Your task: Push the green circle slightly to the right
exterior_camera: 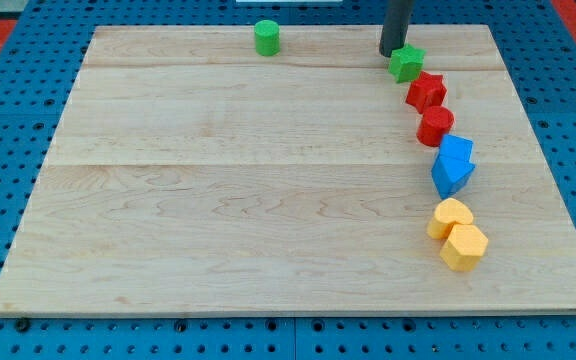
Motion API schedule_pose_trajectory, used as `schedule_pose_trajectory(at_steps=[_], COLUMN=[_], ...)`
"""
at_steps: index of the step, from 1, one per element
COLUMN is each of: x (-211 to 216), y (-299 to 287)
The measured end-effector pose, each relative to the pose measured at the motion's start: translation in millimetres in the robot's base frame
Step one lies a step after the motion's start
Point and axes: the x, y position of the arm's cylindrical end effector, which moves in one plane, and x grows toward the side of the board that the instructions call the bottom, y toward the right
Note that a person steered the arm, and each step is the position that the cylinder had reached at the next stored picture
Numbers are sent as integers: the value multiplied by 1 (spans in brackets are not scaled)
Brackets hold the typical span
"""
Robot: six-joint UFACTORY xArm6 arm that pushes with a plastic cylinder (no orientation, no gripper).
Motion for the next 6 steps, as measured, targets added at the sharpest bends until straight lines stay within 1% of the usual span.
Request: schedule_pose_trajectory(at_steps=[1,2,3,4,5,6], x=[0,15,64,64,12,-34], y=[-22,-92,-153,-255,-272,-268])
